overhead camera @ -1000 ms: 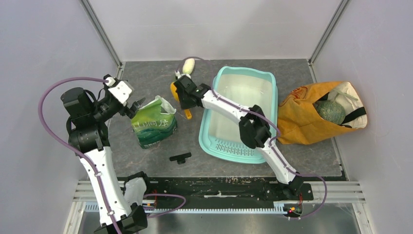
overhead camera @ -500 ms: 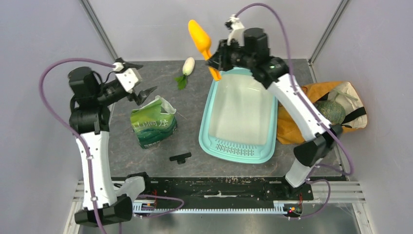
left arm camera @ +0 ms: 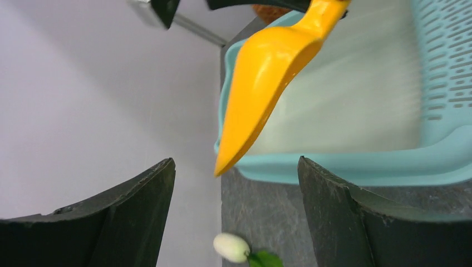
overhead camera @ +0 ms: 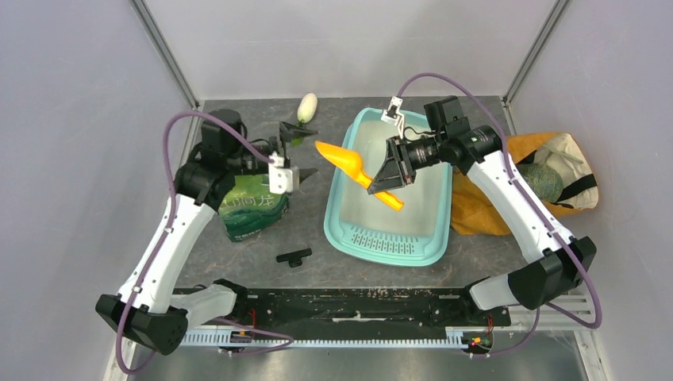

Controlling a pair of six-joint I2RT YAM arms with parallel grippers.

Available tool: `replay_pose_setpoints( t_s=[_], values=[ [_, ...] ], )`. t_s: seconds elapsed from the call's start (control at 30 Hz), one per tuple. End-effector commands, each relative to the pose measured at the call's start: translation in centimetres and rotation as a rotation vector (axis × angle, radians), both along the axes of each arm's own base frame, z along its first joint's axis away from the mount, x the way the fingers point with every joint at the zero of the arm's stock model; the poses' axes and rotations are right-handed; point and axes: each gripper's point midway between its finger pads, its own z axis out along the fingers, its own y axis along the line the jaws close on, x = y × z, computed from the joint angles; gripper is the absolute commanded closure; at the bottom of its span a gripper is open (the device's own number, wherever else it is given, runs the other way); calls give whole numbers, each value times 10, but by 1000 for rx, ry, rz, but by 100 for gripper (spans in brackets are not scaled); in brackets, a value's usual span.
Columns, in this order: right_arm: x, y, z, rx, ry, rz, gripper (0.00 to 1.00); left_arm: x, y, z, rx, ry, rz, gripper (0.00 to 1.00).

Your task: Fill the litter box with clean litter

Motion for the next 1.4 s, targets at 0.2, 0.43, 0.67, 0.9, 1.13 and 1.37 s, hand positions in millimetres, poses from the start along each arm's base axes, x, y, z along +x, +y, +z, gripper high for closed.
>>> replay_pose_setpoints(
  t_s=[0.2, 0.43, 0.67, 0.9, 1.13, 1.37],
  values=[
    [-56, -4, 24, 131, 55, 177, 100, -41, -47, -10, 64, -195, -203, 21],
    [-58, 1, 17, 116, 79, 184, 100, -59, -58, -12, 32, -157, -213, 45],
    [-63, 7, 18, 117, 84, 209, 100, -68, -66, -16, 31, -117, -221, 73],
    [-42, -1, 32, 94, -9, 107, 36, -52, -60, -10, -32, 103, -42, 98],
    [15, -51, 85, 85, -258, -180, 14, -56, -56, -32, 13, 486, 64, 98],
    [8, -68, 83, 29, -226, -322, 3, -41, -50, -26, -92, 839, 168, 98]
  ],
)
